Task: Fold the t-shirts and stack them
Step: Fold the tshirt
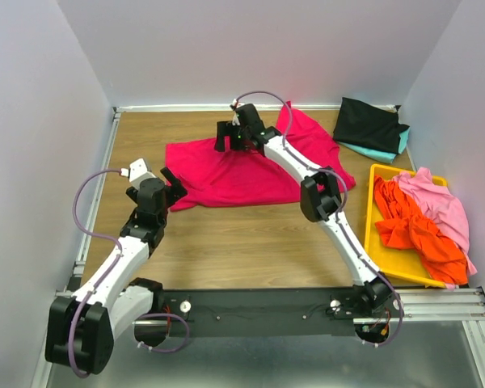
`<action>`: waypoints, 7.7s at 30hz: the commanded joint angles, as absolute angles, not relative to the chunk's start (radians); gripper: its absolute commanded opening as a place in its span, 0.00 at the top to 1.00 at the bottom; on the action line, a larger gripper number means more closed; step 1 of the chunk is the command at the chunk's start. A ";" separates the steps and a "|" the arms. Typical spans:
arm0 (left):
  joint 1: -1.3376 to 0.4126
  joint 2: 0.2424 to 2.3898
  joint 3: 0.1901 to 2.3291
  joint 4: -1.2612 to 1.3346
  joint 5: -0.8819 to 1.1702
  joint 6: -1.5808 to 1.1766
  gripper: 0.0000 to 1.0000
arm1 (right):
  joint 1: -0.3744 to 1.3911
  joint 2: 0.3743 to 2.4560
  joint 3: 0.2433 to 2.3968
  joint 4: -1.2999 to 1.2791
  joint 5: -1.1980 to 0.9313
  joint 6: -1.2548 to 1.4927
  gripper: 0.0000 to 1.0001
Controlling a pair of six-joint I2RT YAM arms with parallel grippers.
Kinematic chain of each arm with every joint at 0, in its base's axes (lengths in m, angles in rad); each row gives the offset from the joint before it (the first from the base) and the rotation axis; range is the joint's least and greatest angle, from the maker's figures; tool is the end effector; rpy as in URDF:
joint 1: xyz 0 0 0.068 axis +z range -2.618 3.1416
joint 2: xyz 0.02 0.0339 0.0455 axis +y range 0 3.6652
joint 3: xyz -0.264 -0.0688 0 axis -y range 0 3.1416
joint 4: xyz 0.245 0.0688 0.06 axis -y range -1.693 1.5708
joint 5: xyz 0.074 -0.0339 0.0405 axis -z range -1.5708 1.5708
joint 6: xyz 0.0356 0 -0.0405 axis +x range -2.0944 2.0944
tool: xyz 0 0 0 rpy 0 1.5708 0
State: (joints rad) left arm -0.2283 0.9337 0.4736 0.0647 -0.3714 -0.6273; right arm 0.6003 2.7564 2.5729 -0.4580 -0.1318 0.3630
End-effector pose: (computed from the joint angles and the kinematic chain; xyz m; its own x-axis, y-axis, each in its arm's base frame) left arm 0.2056 -0.0345 0.2294 -0.2361 -0.5067 -0.8292 -0.3136 0.8474 -0.4285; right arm 0.4958 0.3451 0.1616 -0.6913 -0.0467 -0.7211 -0.4294 0.8291 0.3580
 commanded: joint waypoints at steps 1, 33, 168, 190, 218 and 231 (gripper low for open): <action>-0.219 1.003 0.480 0.052 -0.414 -0.632 0.07 | 0.592 2.718 2.547 -0.379 -0.251 0.371 0.00; -0.178 1.595 0.831 -0.028 -0.367 -0.495 0.30 | 0.396 1.792 1.272 -0.014 -0.124 0.388 0.04; -0.408 1.408 0.611 -0.078 -0.428 -0.796 0.43 | 0.130 1.899 1.104 0.043 -0.204 0.391 0.02; -0.483 1.166 0.661 -0.225 -0.483 -0.842 0.43 | 0.130 1.910 1.118 0.041 -0.215 0.388 0.02; -0.253 1.456 0.624 -0.034 -0.446 -0.848 0.49 | 0.140 1.910 1.109 0.046 -0.215 0.385 0.02; -0.253 1.467 0.637 -0.037 -0.445 -0.819 0.87 | 0.138 1.908 1.108 0.046 -0.212 0.384 0.02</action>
